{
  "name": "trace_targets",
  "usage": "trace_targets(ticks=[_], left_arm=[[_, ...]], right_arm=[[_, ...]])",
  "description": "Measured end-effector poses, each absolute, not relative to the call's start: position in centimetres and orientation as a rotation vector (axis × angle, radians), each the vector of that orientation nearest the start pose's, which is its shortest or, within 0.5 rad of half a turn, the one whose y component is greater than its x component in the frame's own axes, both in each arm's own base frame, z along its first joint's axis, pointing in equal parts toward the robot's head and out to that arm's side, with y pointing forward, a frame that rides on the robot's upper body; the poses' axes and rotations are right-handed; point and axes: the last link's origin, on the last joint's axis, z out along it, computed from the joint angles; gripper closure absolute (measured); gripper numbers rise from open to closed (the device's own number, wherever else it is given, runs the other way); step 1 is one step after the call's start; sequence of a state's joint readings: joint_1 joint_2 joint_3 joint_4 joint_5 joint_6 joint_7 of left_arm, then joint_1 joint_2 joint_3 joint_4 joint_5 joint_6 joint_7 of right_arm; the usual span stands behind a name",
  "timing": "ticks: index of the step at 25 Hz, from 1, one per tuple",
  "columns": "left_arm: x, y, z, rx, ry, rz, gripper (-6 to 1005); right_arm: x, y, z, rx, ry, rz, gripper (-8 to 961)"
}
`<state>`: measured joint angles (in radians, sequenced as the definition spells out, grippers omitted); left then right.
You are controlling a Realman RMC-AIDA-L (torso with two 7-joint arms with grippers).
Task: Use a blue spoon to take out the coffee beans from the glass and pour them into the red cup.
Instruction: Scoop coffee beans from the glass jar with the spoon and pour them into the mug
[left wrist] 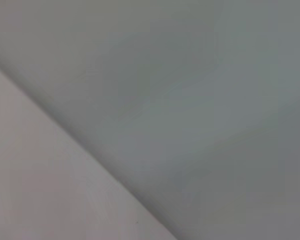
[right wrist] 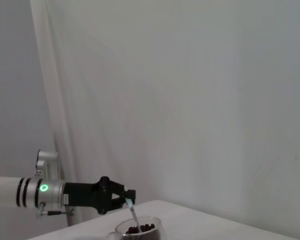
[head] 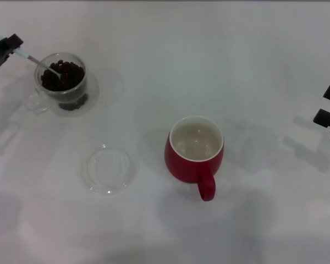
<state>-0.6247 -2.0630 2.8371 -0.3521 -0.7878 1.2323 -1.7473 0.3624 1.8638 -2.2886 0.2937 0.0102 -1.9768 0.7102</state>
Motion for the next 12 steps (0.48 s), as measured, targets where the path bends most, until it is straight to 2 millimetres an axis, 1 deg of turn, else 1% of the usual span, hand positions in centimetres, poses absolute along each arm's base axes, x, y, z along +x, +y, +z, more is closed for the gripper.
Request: trace_targets(ticks=[7,12], left_arm=[[-34.9,33.6,0.7,-1.589,-1.713,-1.183,878],[-35.3,32.2,1.0,-1.545,-1.727,-1.278,879]], right_arm=[[35.8,20.4,6.4,-2.361,0.503,0.996,354],[35.8,20.4,6.5,-2.363,0.495,0.993,355]])
